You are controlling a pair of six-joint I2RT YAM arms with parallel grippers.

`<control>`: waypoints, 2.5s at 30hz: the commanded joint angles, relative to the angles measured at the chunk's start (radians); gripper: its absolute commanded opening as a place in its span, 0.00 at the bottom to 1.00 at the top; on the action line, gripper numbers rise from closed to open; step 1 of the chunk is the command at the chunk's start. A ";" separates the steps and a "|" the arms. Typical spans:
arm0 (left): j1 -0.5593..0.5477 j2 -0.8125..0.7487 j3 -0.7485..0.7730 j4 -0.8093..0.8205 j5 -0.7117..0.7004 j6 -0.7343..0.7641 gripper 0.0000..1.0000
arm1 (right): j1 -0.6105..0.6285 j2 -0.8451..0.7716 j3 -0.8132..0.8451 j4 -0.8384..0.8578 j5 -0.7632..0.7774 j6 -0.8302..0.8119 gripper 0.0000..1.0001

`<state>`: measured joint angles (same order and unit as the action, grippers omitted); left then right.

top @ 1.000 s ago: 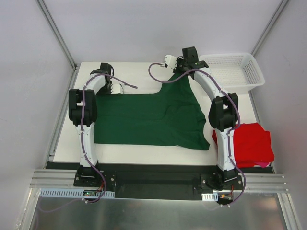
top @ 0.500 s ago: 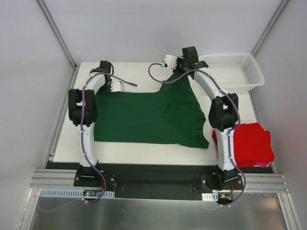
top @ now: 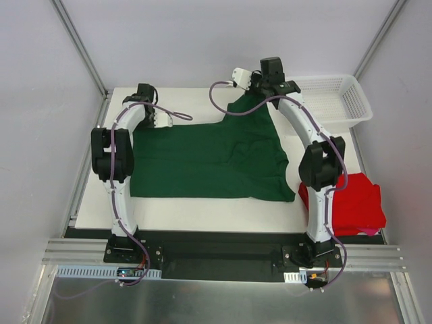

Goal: Fold and stack the t-shirts

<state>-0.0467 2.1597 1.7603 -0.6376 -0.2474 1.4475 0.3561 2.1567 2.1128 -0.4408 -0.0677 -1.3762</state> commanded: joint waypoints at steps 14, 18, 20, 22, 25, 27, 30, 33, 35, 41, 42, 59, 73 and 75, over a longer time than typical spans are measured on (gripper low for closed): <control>-0.087 -0.211 -0.117 -0.016 -0.030 -0.088 0.00 | 0.021 -0.279 -0.284 0.017 -0.011 0.029 0.01; -0.107 -0.244 -0.142 -0.016 -0.038 -0.102 0.00 | 0.027 -0.320 -0.323 0.017 -0.020 0.032 0.01; -0.113 -0.264 -0.157 -0.017 -0.044 -0.102 0.00 | 0.027 -0.331 -0.330 0.017 -0.021 0.032 0.01; -0.116 -0.280 -0.173 -0.016 -0.049 -0.108 0.00 | 0.029 -0.343 -0.335 0.005 -0.020 0.032 0.01; -0.119 -0.308 -0.202 -0.016 -0.056 -0.117 0.00 | 0.035 -0.363 -0.343 -0.010 -0.021 0.043 0.01; -0.120 -0.322 -0.220 -0.017 -0.059 -0.121 0.00 | 0.038 -0.380 -0.361 -0.013 -0.023 0.045 0.01; -0.120 -0.350 -0.257 -0.016 -0.069 -0.128 0.00 | 0.043 -0.408 -0.379 -0.029 -0.023 0.045 0.01; -0.120 -0.366 -0.285 -0.017 -0.076 -0.139 0.00 | 0.046 -0.435 -0.421 -0.039 -0.021 0.043 0.01; -0.124 -0.382 -0.306 -0.017 -0.082 -0.145 0.00 | 0.047 -0.454 -0.450 -0.039 -0.020 0.051 0.01; -0.133 -0.428 -0.351 -0.017 -0.087 -0.157 0.00 | 0.053 -0.500 -0.504 -0.044 -0.015 0.063 0.01; -0.136 -0.434 -0.361 -0.017 -0.087 -0.162 0.00 | 0.055 -0.509 -0.510 -0.044 -0.014 0.062 0.01; -0.160 -0.531 -0.476 -0.027 -0.121 -0.194 0.00 | 0.060 -0.610 -0.577 -0.128 -0.014 0.072 0.01; -0.157 -0.534 -0.505 -0.030 -0.164 -0.184 0.00 | 0.069 -0.695 -0.662 -0.210 -0.044 0.075 0.01; -0.159 -0.543 -0.516 -0.031 -0.168 -0.180 0.00 | 0.070 -0.698 -0.665 -0.217 -0.044 0.074 0.01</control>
<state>-0.2031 1.6703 1.2697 -0.6388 -0.3798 1.2675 0.4198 1.5188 1.4578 -0.6270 -0.0906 -1.3159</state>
